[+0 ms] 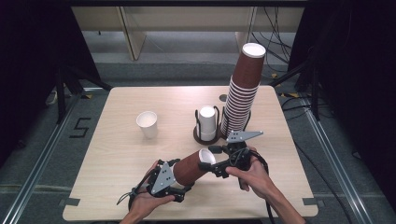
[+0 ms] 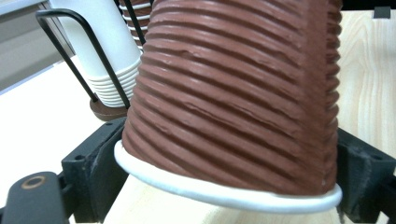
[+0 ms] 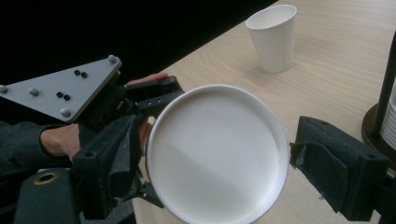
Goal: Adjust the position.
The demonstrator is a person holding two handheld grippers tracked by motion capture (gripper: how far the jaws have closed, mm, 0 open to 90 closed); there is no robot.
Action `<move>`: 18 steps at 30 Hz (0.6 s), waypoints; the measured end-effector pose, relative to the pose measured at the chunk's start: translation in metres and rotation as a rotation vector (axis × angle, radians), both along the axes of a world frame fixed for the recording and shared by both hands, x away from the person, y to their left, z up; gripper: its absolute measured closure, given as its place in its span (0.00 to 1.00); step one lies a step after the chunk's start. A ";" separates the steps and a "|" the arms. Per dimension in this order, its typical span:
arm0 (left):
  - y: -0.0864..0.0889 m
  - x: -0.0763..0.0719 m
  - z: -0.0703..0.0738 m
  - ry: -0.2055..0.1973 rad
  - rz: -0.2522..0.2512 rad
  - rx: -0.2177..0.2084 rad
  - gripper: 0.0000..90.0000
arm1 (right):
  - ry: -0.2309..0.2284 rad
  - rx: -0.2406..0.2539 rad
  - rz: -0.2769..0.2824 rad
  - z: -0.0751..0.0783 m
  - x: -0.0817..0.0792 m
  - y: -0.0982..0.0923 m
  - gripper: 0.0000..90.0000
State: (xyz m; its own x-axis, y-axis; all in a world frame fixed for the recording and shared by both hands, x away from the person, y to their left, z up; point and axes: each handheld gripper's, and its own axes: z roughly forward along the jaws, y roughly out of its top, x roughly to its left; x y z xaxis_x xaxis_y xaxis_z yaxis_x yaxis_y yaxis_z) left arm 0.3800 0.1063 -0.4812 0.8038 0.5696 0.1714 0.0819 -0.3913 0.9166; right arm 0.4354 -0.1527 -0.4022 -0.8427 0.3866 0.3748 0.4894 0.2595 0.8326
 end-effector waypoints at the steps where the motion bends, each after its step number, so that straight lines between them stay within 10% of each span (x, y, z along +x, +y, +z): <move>1: 0.000 0.000 0.000 0.003 -0.003 0.002 0.13 | 0.000 -0.008 -0.006 0.000 0.000 -0.001 0.18; 18: 0.000 -0.001 0.001 -0.011 -0.042 0.077 0.13 | 0.041 -0.072 0.048 -0.007 -0.001 0.004 0.20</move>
